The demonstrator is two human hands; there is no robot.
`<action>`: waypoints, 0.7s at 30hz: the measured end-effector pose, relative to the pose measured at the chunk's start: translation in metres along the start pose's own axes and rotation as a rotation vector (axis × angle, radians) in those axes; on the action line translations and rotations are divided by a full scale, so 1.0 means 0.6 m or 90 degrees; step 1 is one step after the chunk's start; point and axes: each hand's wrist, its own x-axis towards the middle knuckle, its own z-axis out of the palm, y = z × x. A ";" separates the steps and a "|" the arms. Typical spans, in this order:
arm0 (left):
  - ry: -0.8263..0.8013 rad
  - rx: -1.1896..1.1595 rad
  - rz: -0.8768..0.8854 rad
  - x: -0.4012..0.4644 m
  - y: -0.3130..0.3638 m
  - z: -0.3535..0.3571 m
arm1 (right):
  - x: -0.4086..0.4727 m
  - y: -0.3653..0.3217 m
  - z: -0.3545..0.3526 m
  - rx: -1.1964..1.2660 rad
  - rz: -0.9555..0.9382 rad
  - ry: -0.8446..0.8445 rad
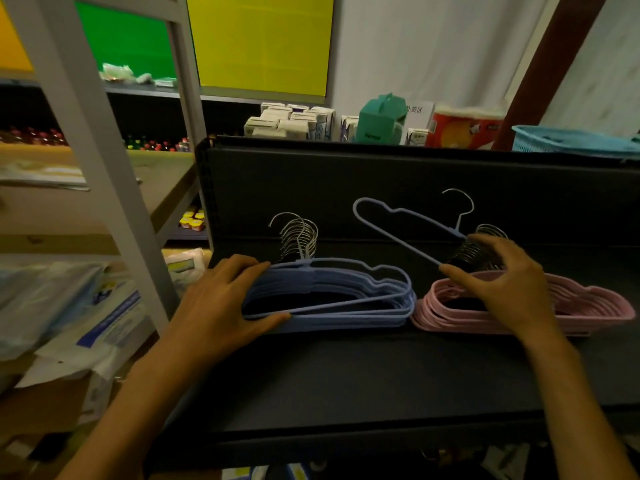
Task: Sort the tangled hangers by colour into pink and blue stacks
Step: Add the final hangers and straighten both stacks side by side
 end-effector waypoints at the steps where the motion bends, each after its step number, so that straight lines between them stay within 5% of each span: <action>1: 0.006 0.005 -0.005 -0.002 0.003 0.002 | 0.000 0.000 0.001 0.002 -0.003 -0.001; 21: -0.056 -0.031 0.011 0.005 0.003 0.002 | -0.009 0.025 -0.011 0.012 -0.022 -0.012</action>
